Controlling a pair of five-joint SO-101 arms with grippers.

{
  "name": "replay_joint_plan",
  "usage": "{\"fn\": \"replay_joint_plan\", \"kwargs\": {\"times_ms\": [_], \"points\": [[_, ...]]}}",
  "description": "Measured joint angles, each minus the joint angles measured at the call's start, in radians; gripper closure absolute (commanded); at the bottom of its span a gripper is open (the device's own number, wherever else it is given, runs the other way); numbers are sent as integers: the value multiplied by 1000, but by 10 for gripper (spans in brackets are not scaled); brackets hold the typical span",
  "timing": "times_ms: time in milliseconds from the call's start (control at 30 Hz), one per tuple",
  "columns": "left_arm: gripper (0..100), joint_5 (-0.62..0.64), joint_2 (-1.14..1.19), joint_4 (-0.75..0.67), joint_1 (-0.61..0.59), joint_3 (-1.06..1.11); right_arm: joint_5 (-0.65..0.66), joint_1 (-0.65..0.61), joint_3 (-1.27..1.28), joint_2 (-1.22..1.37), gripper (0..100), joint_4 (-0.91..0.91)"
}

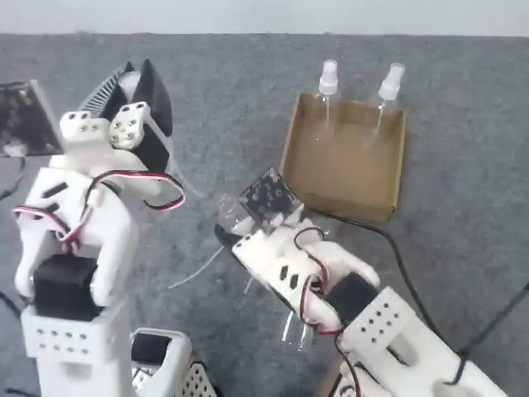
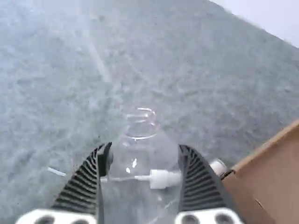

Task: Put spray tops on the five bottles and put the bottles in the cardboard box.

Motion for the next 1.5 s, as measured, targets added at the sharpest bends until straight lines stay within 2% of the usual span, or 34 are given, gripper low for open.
{"fn": "replay_joint_plan", "kwargs": {"times_ms": [300, 833, 933, 1100, 1233, 1500], "points": [[987, 12, 2, -11, 94, 35, -3, -29, 18, -8, 992, -9], [987, 17, -66, -11, 132, 365, -3, -32, 72, -14, 992, -20], [987, 17, -127, -23, 132, 437, -5, -17, 78, -14, 992, -106], [987, 17, -241, -34, 137, 516, -9, 25, 198, -14, 992, -356], [987, 15, -252, -60, 137, 535, -9, 25, 261, -14, 992, -517], [968, 6, -184, -60, 184, 537, -9, 26, 287, -14, 992, -566]]}}
